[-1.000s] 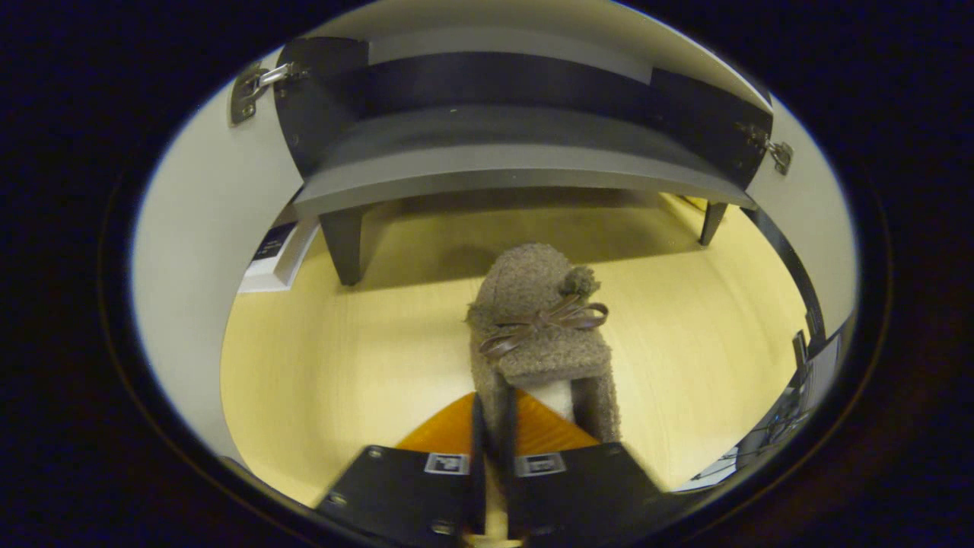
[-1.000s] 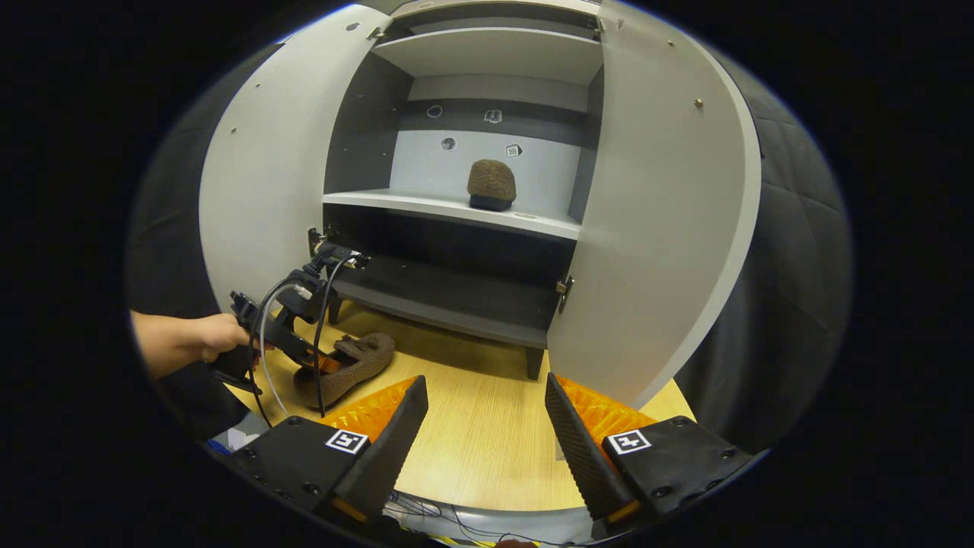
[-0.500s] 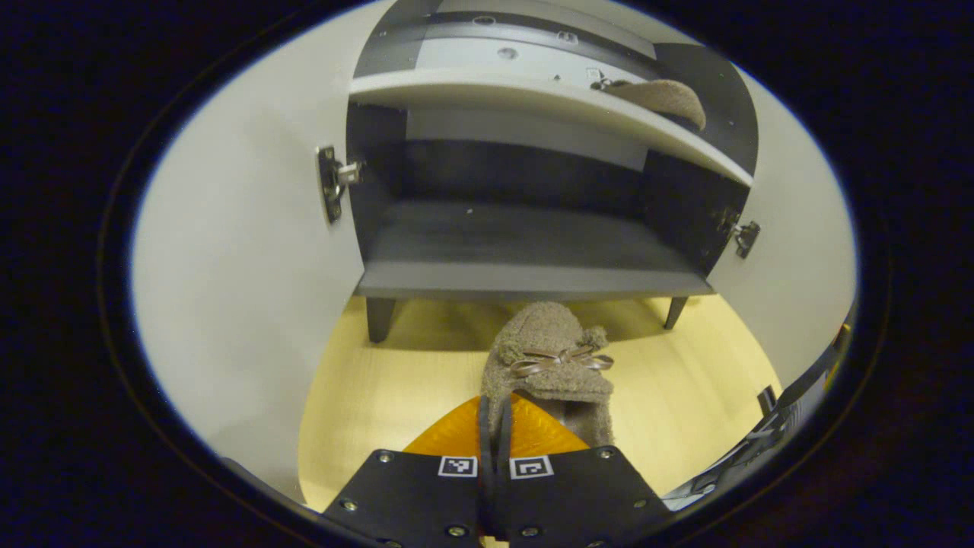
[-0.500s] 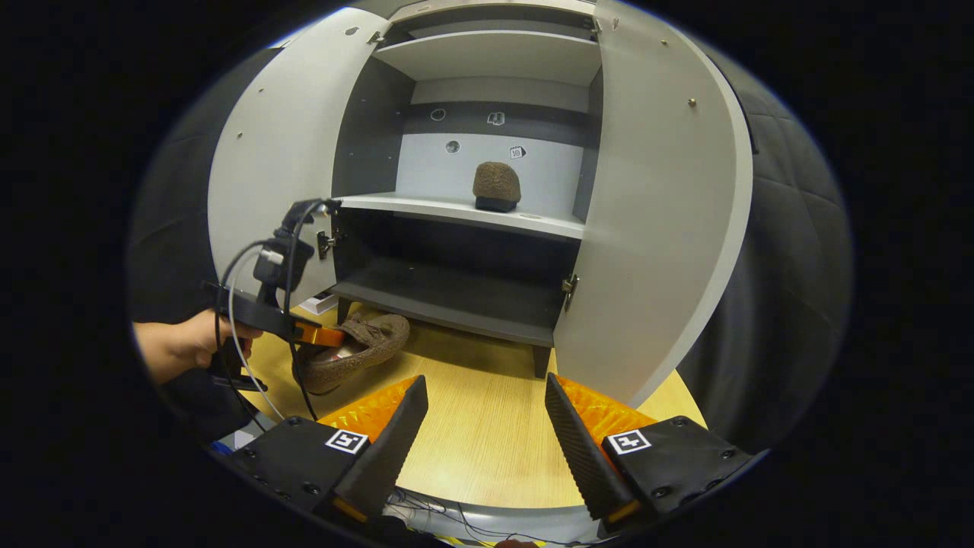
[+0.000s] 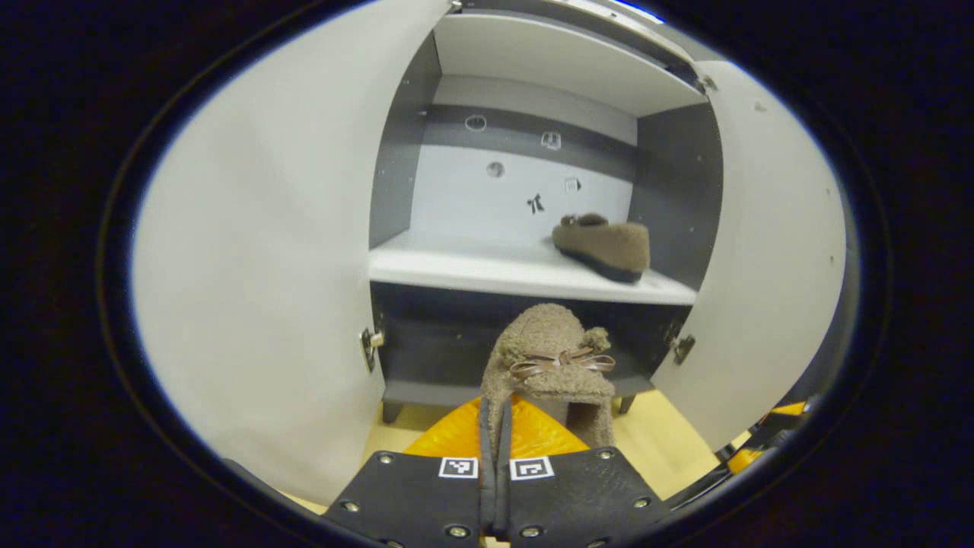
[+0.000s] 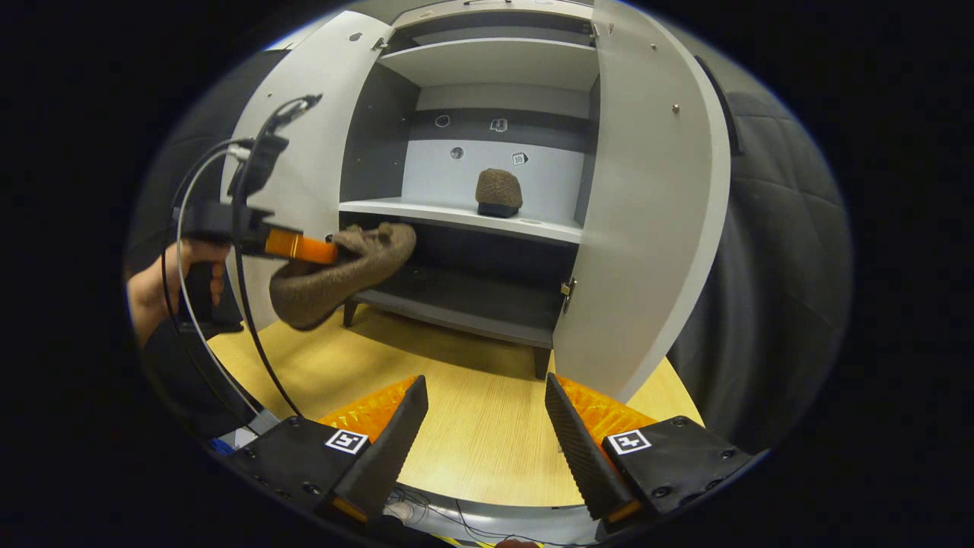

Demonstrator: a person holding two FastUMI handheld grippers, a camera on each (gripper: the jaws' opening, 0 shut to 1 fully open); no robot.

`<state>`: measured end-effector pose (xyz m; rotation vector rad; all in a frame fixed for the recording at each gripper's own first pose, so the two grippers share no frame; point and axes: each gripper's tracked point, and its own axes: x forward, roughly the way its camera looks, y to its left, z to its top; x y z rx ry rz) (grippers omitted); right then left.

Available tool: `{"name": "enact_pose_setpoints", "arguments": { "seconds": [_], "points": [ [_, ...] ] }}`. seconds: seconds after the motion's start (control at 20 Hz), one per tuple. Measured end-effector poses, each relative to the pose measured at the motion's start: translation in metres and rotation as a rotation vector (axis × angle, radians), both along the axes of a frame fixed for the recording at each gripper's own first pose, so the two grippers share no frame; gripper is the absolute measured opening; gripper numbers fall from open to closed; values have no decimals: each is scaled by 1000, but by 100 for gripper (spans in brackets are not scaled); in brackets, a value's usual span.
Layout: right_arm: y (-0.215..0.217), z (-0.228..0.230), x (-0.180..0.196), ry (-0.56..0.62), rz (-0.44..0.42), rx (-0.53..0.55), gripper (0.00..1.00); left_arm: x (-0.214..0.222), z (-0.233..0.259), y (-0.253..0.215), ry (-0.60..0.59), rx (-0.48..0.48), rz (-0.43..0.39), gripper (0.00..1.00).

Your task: Grab one shoe with the right hand and put it into the shoe cabinet, grab the other shoe with the left hand and put it into the shoe cabinet; then close the right door with the right hand and the left door with the left hand.

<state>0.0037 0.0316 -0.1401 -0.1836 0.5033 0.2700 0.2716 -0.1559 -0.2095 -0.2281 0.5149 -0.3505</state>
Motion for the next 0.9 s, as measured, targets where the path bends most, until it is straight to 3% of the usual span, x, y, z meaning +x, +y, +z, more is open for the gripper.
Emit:
{"name": "enact_pose_setpoints", "arguments": {
  "seconds": [0.1, 0.15, 0.2, 0.25, 0.4, 0.45, 0.5, 0.7, 0.9],
  "points": [
    [-2, 2, -1, -8, -8, 4, 98, 13, 30, 3, -49, -38, 16, 0],
    [-3, 3, -1, -12, -13, 4, 98, 25, 46, 4, -79, -46, 25, 7],
    [-4, 4, -1, -16, -19, 3, 98, 36, 59, 2, -99, -51, 25, 7],
    [-5, 5, -2, -21, -26, 5, 98, 51, 70, 1, -123, -55, 27, 0],
    [-8, 7, 1, -28, -54, 16, 98, 104, 85, 4, -138, -58, 57, 0],
    [-9, 7, 2, -31, -67, 21, 98, 123, 85, 2, -139, -54, 68, 7],
    [-9, 9, 2, -33, -78, 28, 98, 141, 85, -1, -135, -56, 76, 0],
    [-11, 14, 2, -45, -120, 51, 98, 205, 66, -13, -94, -17, 91, 0],
    [-23, 34, -3, -51, -151, 109, 98, 242, 60, -17, -113, 50, 108, 1]
  ]
}}
